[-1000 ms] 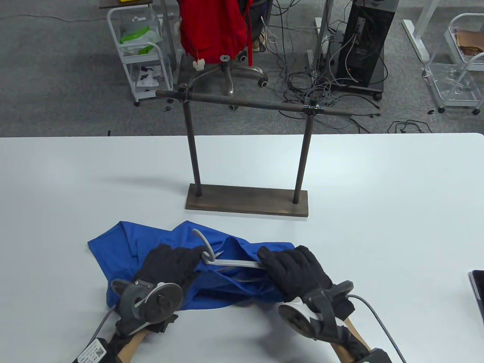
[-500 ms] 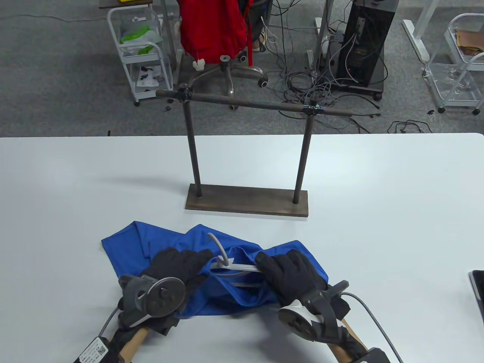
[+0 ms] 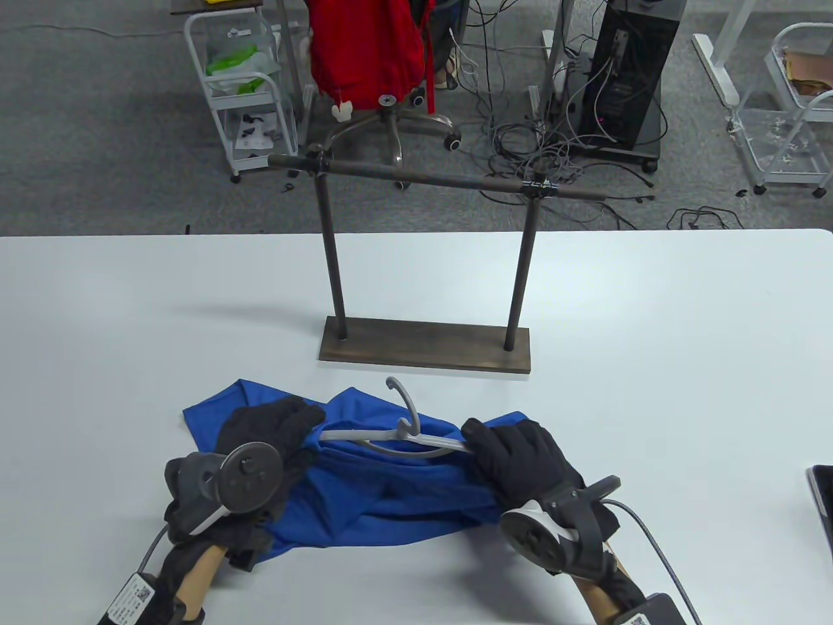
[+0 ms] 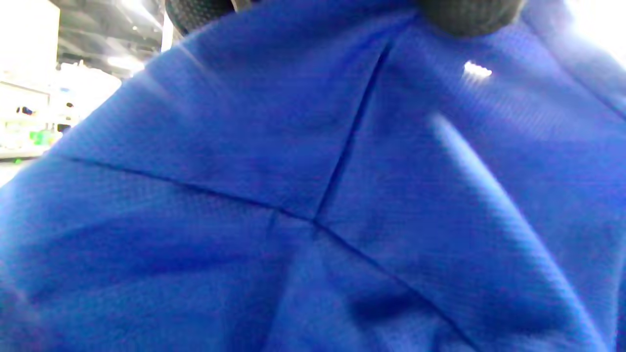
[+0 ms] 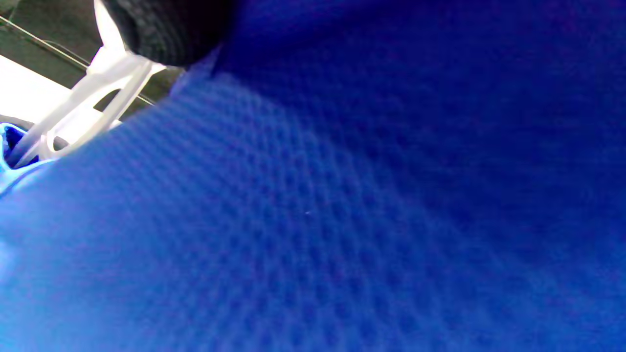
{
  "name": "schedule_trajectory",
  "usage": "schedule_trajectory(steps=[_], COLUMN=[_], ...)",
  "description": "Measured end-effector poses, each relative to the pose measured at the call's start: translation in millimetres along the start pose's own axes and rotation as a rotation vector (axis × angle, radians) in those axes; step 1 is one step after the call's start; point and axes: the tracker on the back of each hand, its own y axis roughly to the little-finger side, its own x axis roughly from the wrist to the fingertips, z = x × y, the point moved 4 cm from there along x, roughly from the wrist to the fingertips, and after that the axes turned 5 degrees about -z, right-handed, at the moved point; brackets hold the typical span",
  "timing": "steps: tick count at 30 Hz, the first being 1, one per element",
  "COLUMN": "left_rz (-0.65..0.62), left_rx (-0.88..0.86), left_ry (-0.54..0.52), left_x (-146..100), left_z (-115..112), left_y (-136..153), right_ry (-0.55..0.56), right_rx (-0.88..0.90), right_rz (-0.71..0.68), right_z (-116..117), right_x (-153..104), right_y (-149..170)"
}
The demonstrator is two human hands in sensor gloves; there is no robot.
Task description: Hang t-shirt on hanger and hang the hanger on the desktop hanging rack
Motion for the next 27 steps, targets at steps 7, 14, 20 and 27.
schedule_trajectory(steps=[7,14,20,27], left_rz=[-0.103,-0.194,-0.202,-0.195], left_rx=[-0.002,0.010,0.021,0.011], left_ry=[-0.103,-0.090,-0.052,-0.001], left_x=[-15.4,-17.4,-16.5,-13.6], left_z=[17.3,8.7,-1.0,-11.0], left_y=[-32.7,-55.1,-56.8,-56.1], right_ry=[-0.042,0.008,0.098,0.072], right_rx=[-0.046,-0.157,-0.230,-0.276], right_rz=[0.072,0.102,0.138,0.288], right_z=[11.2,-11.9,-62.4,-85.0], right_x=[2.8,37.3,107.5,176.1], right_y=[15.8,37.0,43.3,68.2])
